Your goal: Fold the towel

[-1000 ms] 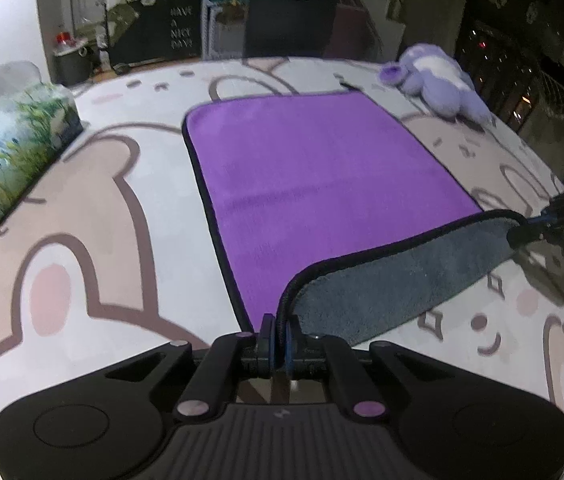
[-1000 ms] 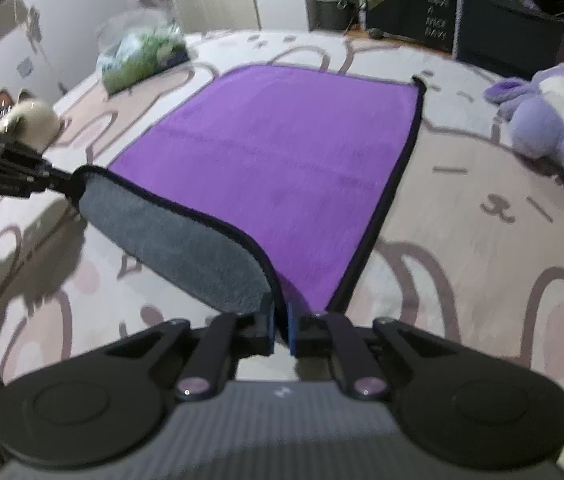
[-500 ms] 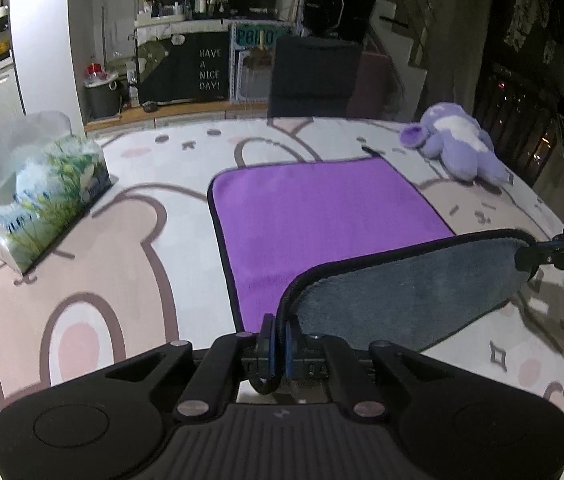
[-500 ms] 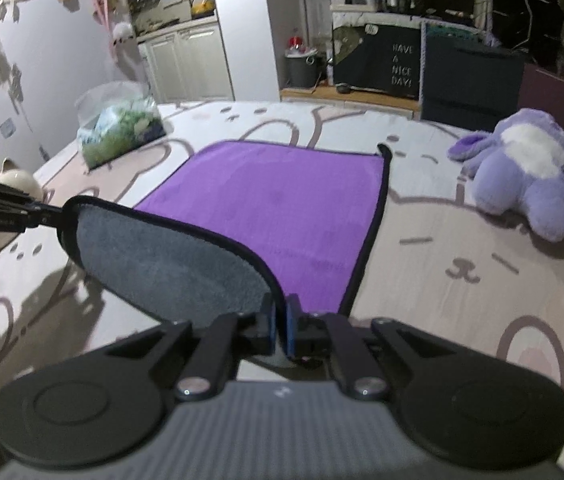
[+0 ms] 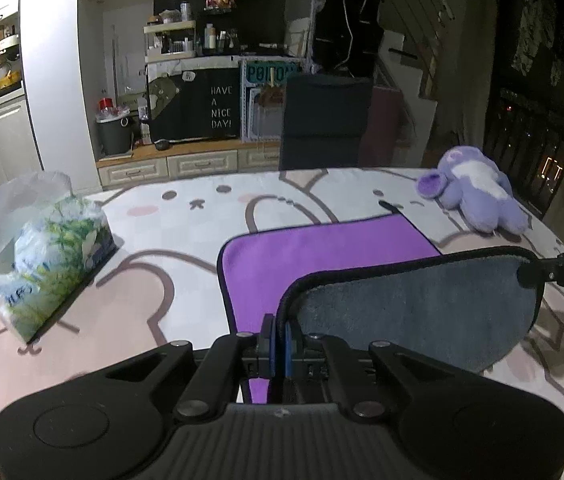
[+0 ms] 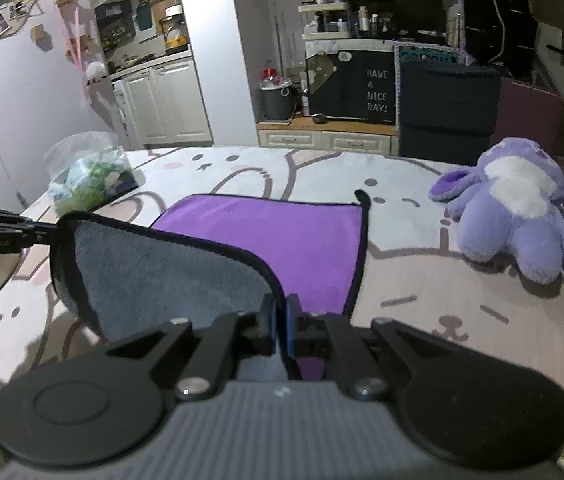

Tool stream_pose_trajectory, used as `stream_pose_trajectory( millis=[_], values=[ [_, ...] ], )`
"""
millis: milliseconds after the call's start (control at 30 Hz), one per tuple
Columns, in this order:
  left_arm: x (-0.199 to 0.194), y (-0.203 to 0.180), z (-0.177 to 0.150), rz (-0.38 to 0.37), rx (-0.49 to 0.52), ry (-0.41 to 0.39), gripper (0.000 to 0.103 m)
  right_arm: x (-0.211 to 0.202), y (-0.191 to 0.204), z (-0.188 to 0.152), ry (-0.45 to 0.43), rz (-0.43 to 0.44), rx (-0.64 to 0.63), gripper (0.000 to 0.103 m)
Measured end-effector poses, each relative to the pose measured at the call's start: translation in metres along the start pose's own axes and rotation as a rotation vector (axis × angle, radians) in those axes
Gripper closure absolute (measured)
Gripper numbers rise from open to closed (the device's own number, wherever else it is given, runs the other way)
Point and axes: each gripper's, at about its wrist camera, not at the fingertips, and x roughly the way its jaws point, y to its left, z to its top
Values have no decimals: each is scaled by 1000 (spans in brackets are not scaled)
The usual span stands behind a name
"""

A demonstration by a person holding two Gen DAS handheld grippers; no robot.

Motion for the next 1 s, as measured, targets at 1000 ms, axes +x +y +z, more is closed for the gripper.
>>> stream_pose_trajectory(
  millis=[1000],
  values=[
    [101,41,68,40,-11,-28,98,98,-24,84,-77,-79,-22,97]
  ],
)
